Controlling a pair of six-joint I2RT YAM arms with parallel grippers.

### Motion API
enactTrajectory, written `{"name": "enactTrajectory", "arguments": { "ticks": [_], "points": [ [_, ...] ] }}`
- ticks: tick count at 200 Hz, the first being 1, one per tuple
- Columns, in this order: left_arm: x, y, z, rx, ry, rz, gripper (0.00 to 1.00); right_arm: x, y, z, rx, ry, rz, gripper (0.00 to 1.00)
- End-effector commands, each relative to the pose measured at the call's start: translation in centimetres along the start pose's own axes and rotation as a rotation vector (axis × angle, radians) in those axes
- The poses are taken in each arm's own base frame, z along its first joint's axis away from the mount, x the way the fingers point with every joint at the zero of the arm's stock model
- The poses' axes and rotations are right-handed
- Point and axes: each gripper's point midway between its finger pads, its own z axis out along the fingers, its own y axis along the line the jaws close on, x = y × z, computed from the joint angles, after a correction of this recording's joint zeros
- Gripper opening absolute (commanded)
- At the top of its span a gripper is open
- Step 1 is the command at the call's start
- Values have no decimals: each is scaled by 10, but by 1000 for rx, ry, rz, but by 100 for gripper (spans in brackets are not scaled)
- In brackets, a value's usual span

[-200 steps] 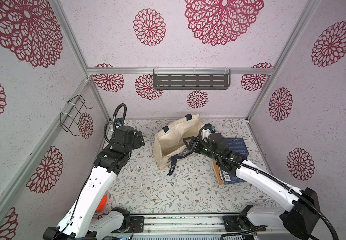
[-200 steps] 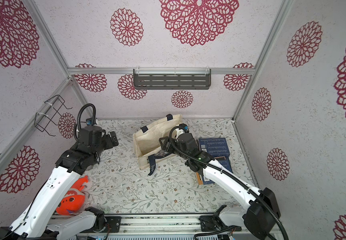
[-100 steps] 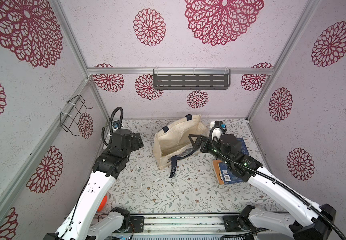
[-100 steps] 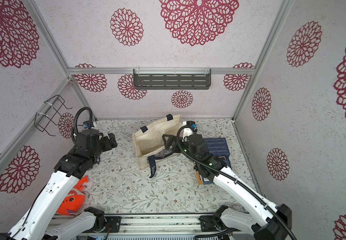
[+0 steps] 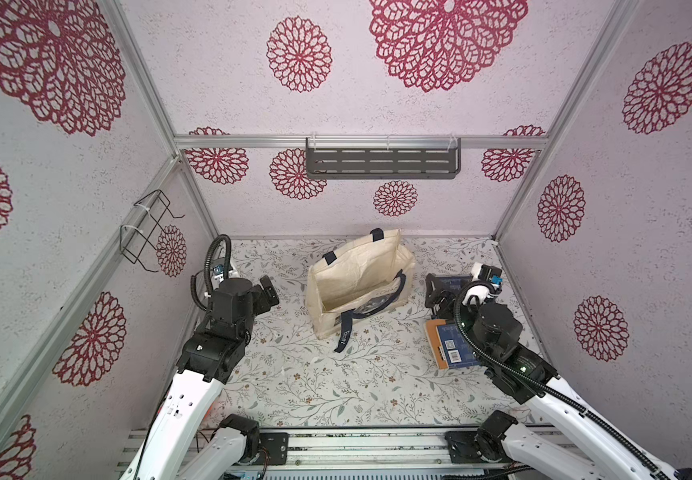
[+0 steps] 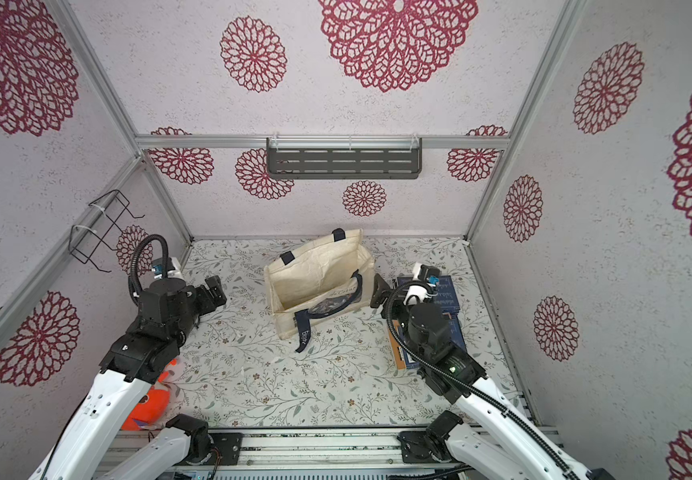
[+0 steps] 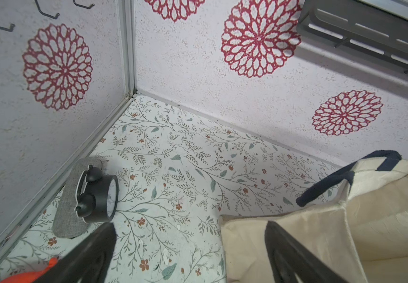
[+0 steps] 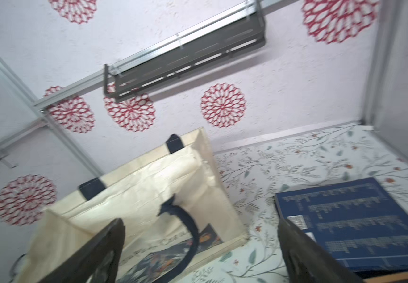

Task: Take out the books from the canvas bag
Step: Adjust the canvas bag at the center of the board, then reset both arms

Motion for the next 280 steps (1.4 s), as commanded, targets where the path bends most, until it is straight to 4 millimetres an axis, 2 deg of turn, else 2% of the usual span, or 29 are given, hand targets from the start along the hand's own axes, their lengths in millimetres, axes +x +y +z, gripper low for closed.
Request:
{"name": "enactTrajectory", "arguments": {
  "ticks": [1,27,61,118,146,164,193,224,235,265,280],
  "points": [
    [0,13,1,-37,-64,-59,98,-25,-37,-4,168,-145,-28,99],
    [9,20,3,-43,-106,-60,98,-9,-72,-3,265,-166,-58,99],
    [27,23,14,-46,-106,-15,98,20,-126,-8,400,-208,-87,99],
    [47,22,32,-63,-65,47,98,55,-174,8,521,-168,-157,99],
    [54,28,40,-114,-64,110,98,80,-191,21,544,-114,-199,99],
    [60,29,44,-126,-67,130,98,93,-199,26,566,-92,-260,99],
    [64,31,49,-126,-108,165,98,107,-200,36,533,-92,-293,99],
    [69,33,56,-138,-117,218,98,103,-194,54,501,-95,-379,99],
    [68,35,59,-150,-118,232,98,108,-191,60,472,-76,-403,99],
    [70,41,69,-156,-116,254,98,112,-197,62,469,-113,-397,99],
    [70,45,75,-146,-117,249,98,119,-200,75,429,-48,-380,99]
  ]
}}
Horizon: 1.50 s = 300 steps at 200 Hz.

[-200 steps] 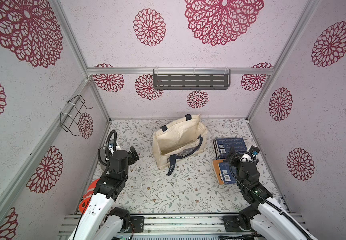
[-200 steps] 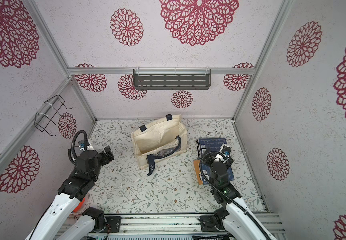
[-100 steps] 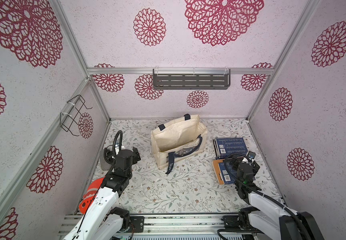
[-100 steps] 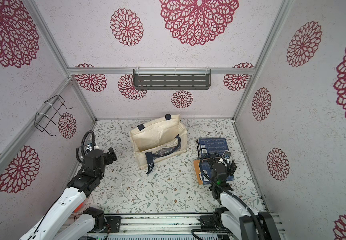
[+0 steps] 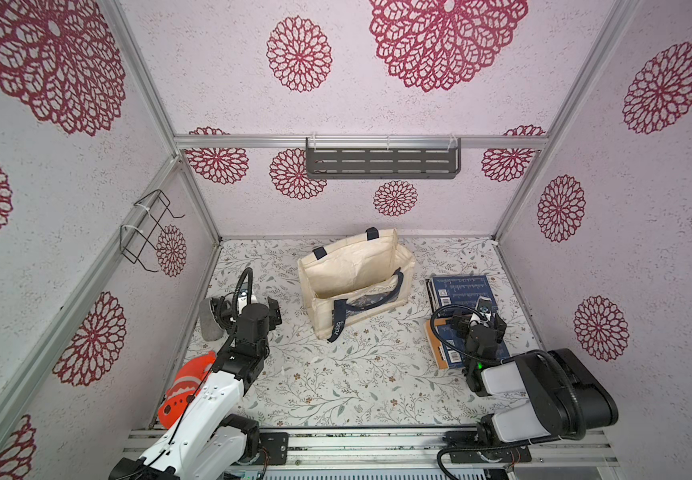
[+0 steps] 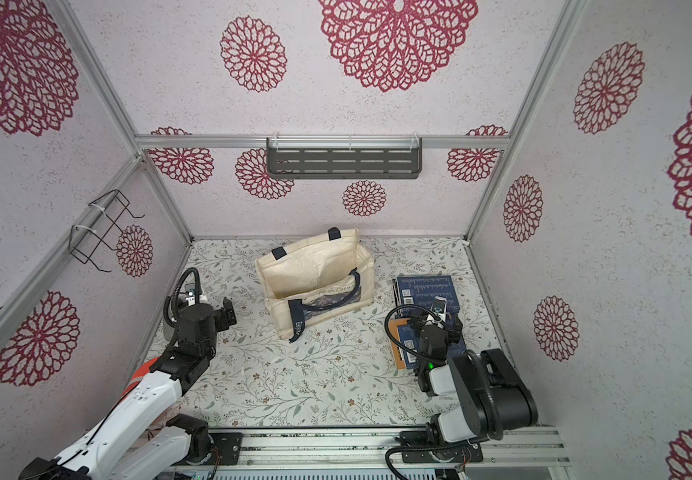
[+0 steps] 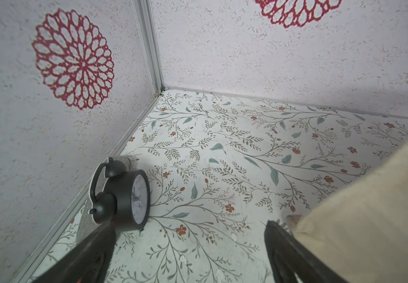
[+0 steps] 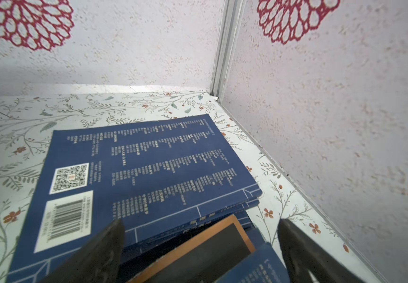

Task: Take out the books from the canvas bag
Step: Reset both arms

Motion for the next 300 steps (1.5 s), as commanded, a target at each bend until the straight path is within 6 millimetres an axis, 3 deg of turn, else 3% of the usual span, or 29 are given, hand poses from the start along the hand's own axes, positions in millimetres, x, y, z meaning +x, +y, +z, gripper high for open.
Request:
{"name": "enactTrajectory", "arguments": {
  "ticks": [1,14,53,79,102,153,166,193,300],
  "points": [
    [-4,5,9,4,-35,4,98,-29,4,12,-50,-83,44,99],
    [-4,11,15,-3,-26,23,98,-18,6,18,-78,-37,57,99],
    [-1,40,42,-65,-67,-97,98,-18,4,25,-75,-34,64,99],
    [-2,35,62,-44,-125,-36,98,-17,3,24,-65,-26,67,99],
    [11,40,79,-51,-132,-64,98,-18,2,25,-63,-32,66,99],
    [36,23,105,60,-110,-27,98,-18,2,24,-63,-30,67,99],
    [33,23,111,44,-118,-13,98,-18,2,24,-63,-30,67,99],
    [33,39,115,-11,-101,-69,97,-18,2,25,-63,-30,66,99],
    [34,38,113,-28,-106,-60,98,-18,2,25,-62,-30,66,99]
  ]
}}
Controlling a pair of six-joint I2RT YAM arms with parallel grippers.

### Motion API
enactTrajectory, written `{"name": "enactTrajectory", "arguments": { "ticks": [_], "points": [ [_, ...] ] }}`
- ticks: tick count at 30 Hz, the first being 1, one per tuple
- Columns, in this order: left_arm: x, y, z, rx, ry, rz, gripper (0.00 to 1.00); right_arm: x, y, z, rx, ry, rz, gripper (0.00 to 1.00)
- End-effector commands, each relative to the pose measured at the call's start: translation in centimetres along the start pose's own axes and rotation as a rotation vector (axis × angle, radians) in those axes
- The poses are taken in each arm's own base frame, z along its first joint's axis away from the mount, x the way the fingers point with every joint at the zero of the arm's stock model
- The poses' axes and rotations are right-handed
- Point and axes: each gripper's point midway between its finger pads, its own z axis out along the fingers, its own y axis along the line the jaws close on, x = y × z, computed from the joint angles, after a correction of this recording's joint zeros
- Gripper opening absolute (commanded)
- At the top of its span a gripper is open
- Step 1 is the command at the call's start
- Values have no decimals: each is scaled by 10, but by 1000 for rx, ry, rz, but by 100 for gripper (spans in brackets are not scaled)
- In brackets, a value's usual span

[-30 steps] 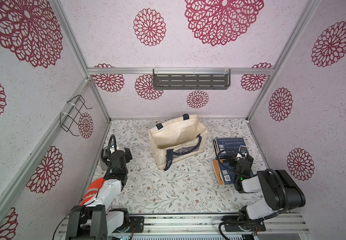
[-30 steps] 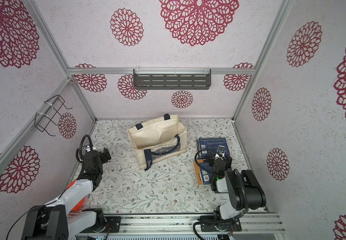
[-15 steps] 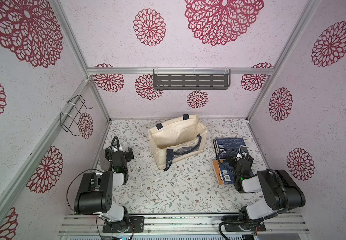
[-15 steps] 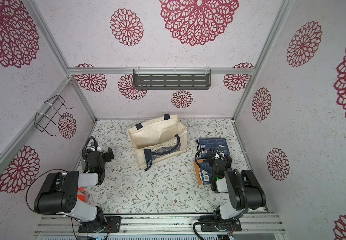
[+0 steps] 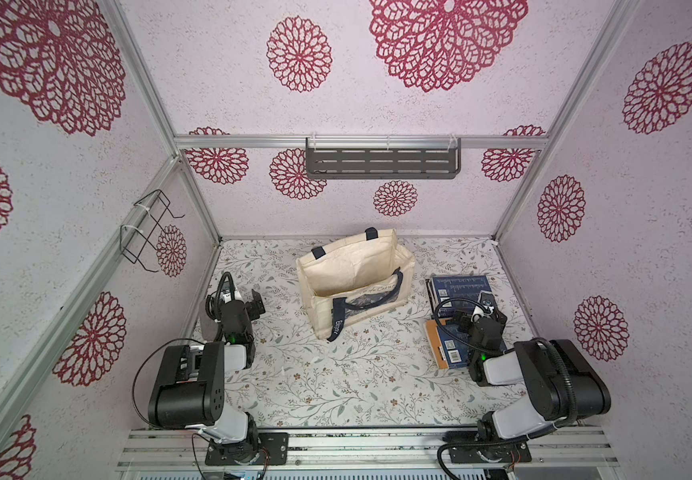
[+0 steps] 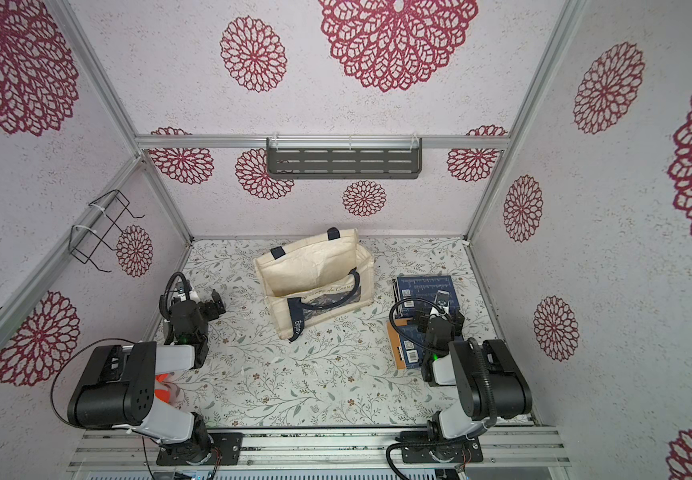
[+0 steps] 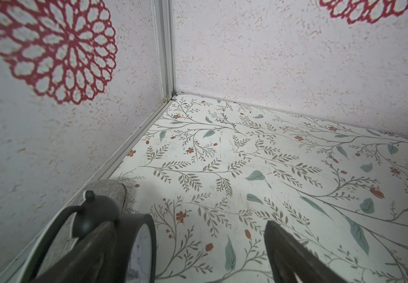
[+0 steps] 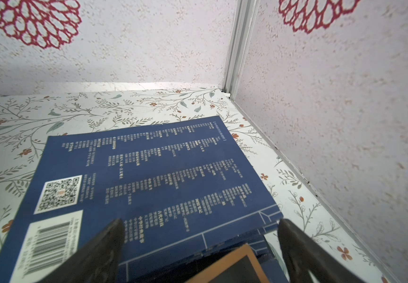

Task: Take out the books from the canvas bag
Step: Reset both arms

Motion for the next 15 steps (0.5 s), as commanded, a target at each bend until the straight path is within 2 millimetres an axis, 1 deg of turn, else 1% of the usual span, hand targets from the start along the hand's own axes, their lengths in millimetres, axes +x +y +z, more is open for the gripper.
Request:
{"name": "enactTrajectory", "arguments": {
  "ticks": [1,10,15],
  "points": [
    [-8,-1,1,-3,-30,-5,98,-13,1,2,-6,-41,37,99],
    [-7,-1,1,-2,-28,-6,98,-13,1,2,-6,-41,37,99],
    [-7,-4,3,19,-18,-1,98,-13,1,2,-6,-42,37,99]
  ]
}}
